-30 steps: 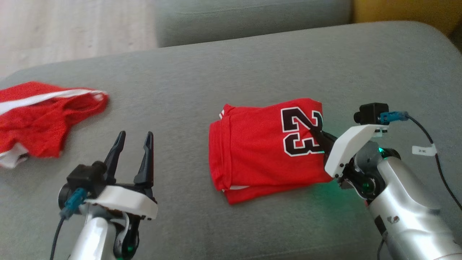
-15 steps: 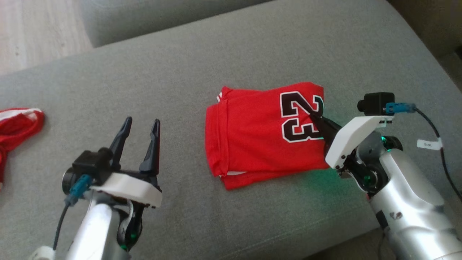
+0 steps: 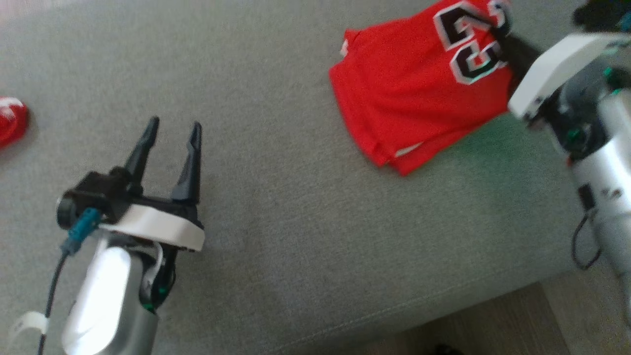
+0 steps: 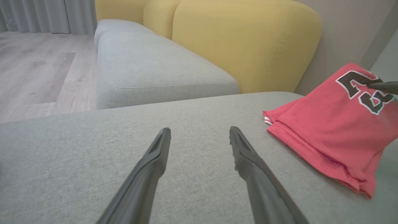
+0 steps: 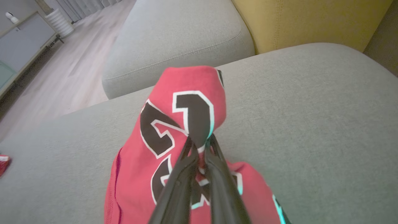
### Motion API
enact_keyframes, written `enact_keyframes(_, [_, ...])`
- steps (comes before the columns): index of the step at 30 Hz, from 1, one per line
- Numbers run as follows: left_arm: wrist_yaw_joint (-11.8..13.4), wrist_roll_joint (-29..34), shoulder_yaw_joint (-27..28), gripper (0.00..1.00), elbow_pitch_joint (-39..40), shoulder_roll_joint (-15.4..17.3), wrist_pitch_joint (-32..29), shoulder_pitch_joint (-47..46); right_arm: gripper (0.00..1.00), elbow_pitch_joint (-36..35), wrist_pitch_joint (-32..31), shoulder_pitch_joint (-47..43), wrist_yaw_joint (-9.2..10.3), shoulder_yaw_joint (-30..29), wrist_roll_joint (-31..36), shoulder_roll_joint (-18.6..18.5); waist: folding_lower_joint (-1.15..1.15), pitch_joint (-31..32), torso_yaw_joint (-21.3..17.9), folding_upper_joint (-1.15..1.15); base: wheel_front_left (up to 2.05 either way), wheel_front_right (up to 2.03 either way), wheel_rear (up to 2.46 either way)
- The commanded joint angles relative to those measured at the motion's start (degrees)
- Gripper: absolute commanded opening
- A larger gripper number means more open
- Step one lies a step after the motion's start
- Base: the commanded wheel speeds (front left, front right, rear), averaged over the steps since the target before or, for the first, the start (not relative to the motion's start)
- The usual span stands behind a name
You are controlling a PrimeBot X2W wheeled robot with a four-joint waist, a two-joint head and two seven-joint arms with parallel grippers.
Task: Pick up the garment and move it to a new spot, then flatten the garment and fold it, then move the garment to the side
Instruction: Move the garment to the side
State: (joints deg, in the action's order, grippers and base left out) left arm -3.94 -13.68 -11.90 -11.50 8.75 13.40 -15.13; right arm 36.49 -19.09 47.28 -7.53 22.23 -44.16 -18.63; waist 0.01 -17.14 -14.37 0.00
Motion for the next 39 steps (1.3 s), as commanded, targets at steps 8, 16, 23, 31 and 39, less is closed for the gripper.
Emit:
enact_keyframes(8, [0.56,0.74,2.52,1.00,4.10,2.40,-0.83,-3.98,0.00,1.97,-0.26,10.03,0.04,0.58,3.27,-6.96,-0.01,-9.70,2.30,0.00,0.00,0.00,0.00])
enact_keyframes(16, [1.00,0.89,2.33,1.00,4.85,2.87,-0.75,-5.02,0.00,4.97,1.55,14.10,0.04,-2.93,7.21,-9.42,-0.01,-12.69,2.20,0.00,0.00,0.00,0.00])
enact_keyframes(23, [1.07,0.48,2.15,1.00,3.87,3.08,-0.43,-5.61,0.27,7.72,2.05,14.16,0.04,-6.67,10.61,-6.87,-0.01,-12.43,2.27,0.00,0.00,0.00,0.00])
enact_keyframes(31, [1.44,-0.41,2.36,1.00,2.17,2.46,0.49,-4.84,1.00,5.76,4.30,11.62,0.04,-7.40,13.95,-5.72,-0.01,-7.80,3.42,0.00,0.00,0.00,0.00])
enact_keyframes(39, [2.43,-1.63,3.54,1.00,1.31,1.39,1.24,-1.30,1.00,-1.57,8.50,6.20,0.04,-7.63,16.29,-3.26,-0.01,0.48,5.70,0.00,0.00,0.00,0.00])
